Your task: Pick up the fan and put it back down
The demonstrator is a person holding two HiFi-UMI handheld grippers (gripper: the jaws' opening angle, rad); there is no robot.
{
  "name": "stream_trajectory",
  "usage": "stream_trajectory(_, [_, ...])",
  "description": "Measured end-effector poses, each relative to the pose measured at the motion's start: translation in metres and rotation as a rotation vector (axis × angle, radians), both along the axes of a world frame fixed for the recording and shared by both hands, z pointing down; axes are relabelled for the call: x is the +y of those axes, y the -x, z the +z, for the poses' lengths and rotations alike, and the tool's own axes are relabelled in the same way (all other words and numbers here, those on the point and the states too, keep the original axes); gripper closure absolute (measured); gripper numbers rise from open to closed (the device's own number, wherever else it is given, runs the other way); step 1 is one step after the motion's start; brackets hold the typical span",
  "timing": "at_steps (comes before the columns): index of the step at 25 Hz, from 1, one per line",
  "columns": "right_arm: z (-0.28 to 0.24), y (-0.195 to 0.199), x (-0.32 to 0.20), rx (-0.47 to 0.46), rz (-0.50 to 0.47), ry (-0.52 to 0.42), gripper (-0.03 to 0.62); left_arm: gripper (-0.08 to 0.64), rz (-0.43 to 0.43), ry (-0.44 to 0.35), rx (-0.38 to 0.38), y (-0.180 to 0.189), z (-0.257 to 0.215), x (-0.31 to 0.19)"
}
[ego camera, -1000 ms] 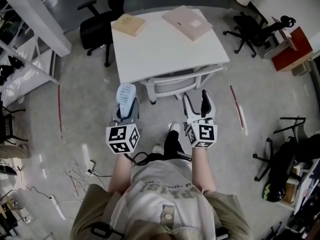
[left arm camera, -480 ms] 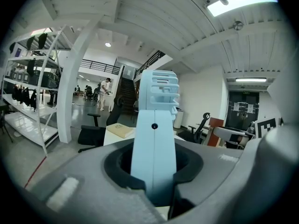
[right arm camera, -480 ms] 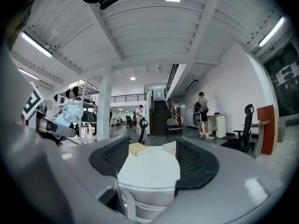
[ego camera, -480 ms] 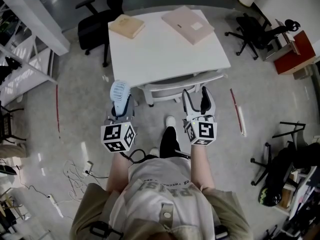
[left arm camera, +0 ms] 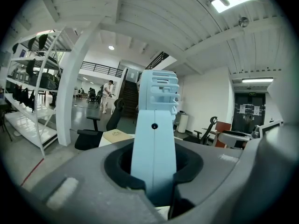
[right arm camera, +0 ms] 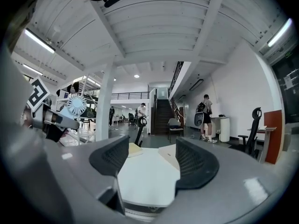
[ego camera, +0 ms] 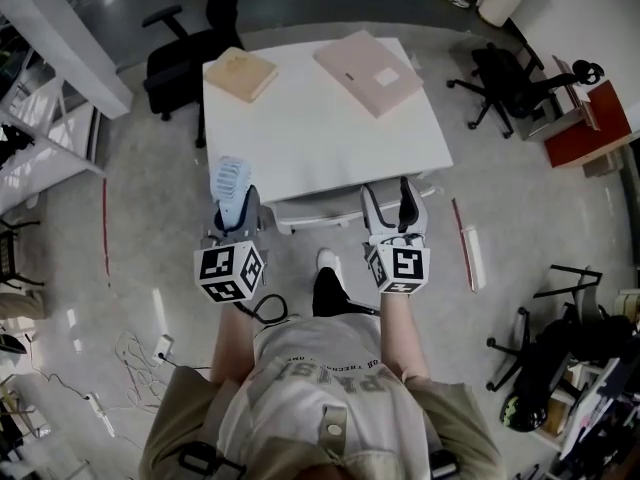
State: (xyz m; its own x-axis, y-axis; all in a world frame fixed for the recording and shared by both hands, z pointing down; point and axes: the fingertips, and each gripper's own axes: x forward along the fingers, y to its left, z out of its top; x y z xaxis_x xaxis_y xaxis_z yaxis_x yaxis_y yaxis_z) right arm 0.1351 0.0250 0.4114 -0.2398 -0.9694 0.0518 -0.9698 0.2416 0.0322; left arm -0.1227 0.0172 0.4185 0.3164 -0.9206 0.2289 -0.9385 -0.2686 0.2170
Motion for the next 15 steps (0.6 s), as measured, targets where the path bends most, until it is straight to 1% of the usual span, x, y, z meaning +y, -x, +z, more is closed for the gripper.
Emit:
stream_trajectory(4, [0.003, -0.010, -0.039, 0.009, -0.035, 0.012, 0.305, 0.459, -0.006, -0.005, -0.011, -0.017, -0.004, -0.037])
stream_trajectory(9, [0.005, -0.025, -0.090, 0.021, -0.095, 0.021, 0.305, 0.458, -0.039, -0.013, -0.012, -0.038, -0.008, -0.083])
stream_trajectory(15, [0.012, -0.036, -0.142, 0.010, -0.142, 0.031, 0.305, 0.459, -0.078, -0.010, -0.026, -0.051, -0.006, -0.122])
